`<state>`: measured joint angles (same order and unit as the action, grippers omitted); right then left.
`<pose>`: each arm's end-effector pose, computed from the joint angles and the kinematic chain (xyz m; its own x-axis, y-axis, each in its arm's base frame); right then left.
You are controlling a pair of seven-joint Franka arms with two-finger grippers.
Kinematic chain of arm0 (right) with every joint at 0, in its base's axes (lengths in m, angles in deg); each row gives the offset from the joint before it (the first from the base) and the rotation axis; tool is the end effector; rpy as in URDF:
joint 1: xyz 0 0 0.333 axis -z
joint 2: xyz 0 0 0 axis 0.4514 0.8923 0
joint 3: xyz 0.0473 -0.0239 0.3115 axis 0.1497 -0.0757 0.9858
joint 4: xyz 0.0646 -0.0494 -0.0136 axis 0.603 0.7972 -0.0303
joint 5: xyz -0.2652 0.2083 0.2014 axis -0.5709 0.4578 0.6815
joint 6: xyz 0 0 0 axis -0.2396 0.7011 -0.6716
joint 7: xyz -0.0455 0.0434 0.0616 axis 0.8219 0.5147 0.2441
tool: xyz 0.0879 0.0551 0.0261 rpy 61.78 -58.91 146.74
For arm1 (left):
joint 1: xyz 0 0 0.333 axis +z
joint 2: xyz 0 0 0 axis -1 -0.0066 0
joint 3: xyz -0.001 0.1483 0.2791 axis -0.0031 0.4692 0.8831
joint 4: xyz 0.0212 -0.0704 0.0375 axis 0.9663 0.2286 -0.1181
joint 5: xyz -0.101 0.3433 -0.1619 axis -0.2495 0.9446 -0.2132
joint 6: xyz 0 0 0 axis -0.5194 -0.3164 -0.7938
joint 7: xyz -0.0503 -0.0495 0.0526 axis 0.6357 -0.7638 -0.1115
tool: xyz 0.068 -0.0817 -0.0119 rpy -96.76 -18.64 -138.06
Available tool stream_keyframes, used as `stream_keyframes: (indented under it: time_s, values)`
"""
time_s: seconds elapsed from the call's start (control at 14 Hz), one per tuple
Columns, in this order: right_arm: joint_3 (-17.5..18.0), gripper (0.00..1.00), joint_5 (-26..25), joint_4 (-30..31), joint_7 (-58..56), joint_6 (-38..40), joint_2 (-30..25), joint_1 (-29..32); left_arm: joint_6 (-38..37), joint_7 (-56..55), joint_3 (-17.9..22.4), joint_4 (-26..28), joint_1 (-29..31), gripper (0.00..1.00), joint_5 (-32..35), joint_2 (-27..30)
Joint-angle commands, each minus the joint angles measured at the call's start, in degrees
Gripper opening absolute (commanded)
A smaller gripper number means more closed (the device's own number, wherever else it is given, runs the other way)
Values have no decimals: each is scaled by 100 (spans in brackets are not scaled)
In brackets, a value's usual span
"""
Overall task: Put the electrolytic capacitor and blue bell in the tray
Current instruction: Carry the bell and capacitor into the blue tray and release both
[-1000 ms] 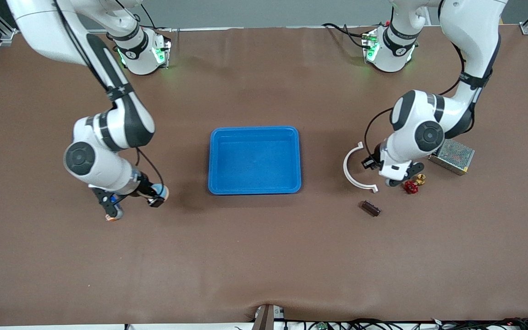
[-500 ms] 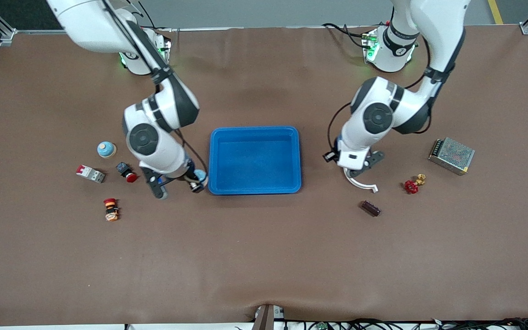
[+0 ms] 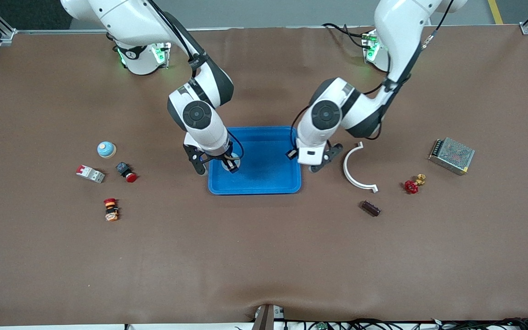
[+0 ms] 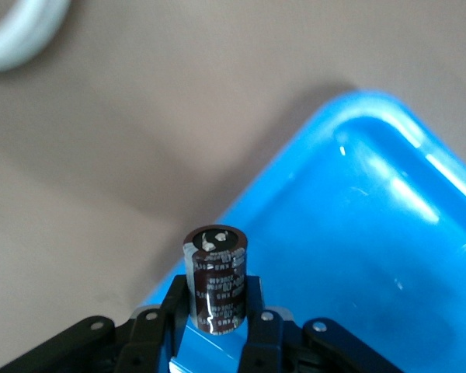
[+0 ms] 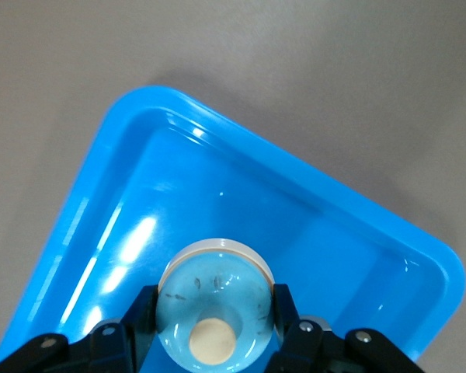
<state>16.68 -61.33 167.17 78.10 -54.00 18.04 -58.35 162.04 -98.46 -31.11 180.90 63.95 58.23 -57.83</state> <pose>0.4985 0.3825 0.2398 0.5122 -0.8545 -0.0862 -0.8586 -0.5121 -0.0252 0.4789 -0.4209 0.2486 0.7283 0.6590 -0.1879 0.6654 -0.7456 -0.0360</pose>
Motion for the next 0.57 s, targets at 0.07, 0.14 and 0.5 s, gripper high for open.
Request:
stream_keyframes:
  time_s: [0.07,0.14,0.5]
  values:
    - [-72,0,-8,755,79,-803,-98,-187,123,-518,28,-534,-323,0,-11,-591]
    - [-72,0,-9,808,87,-830,-98,-231,254,-615,28,-534,-402,0,-11,-671]
    - [-90,0,-9,870,96,-830,-89,-381,404,-669,36,-526,-456,4,-3,-891]
